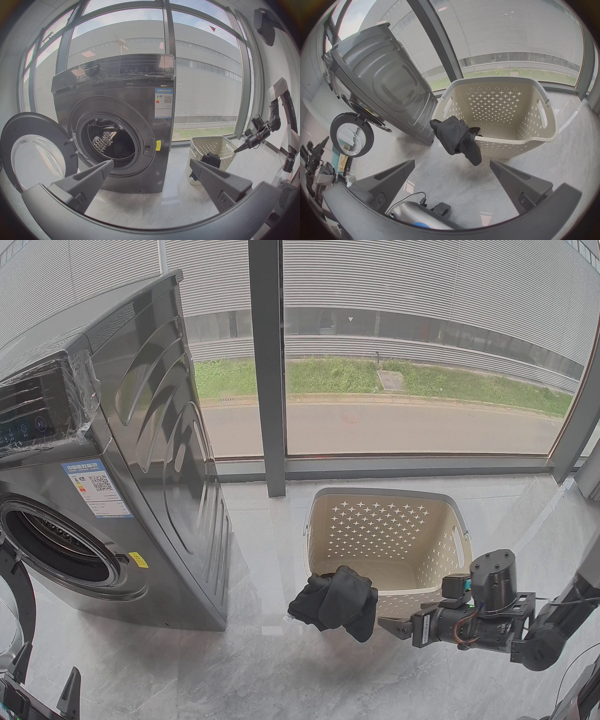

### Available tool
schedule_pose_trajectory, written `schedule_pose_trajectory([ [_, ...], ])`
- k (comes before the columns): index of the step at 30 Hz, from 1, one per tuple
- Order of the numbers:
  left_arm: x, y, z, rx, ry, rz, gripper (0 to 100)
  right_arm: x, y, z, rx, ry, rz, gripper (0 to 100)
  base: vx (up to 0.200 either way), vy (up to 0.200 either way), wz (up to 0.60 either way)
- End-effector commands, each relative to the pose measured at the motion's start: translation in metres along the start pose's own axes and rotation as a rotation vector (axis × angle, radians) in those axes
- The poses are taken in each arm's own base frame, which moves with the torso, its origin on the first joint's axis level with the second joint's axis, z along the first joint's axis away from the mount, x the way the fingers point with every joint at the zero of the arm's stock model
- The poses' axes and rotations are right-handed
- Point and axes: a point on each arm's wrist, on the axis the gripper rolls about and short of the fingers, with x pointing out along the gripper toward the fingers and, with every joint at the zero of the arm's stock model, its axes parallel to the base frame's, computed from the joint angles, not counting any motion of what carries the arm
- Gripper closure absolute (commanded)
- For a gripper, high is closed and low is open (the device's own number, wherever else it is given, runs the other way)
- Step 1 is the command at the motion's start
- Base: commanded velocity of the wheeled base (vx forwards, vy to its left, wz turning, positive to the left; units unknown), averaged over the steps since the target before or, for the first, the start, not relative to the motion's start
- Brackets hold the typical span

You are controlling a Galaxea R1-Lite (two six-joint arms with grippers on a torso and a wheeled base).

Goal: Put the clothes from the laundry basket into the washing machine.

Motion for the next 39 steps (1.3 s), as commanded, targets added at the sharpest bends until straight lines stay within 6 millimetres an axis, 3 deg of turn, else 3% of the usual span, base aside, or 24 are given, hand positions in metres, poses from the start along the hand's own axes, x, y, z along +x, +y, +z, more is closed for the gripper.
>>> schedule_pose_trajectory([
  [1, 0.000, 0.000, -0.005, 0.000, -0.001, 0.000, 0, 0.041, -0.001, -0.011, -0.004, 0.061, -0.036, 0, 0.000, 0.000, 0.00],
  [8, 0.000, 0.000, -0.005, 0.000, -0.001, 0.000, 0, 0.067, -0.004, -0.020, -0.019, 0.056, -0.040, 0, 0.000, 0.000, 0.00],
  [18, 0.000, 0.000, -0.004, 0.000, -0.001, -0.003, 0, 0.091, 0.000, -0.007, -0.046, 0.003, -0.026, 0, 0.000, 0.000, 0.00],
  [28, 0.000, 0.000, -0.004, 0.000, 0.001, -0.010, 0, 0.132, -0.005, -0.008, -0.062, -0.012, -0.034, 0, 0.000, 0.000, 0.00],
  [39, 0.000, 0.000, -0.004, 0.000, -0.001, -0.010, 0, 0.150, -0.007, -0.012, -0.073, -0.039, -0.025, 0, 0.000, 0.000, 0.00],
])
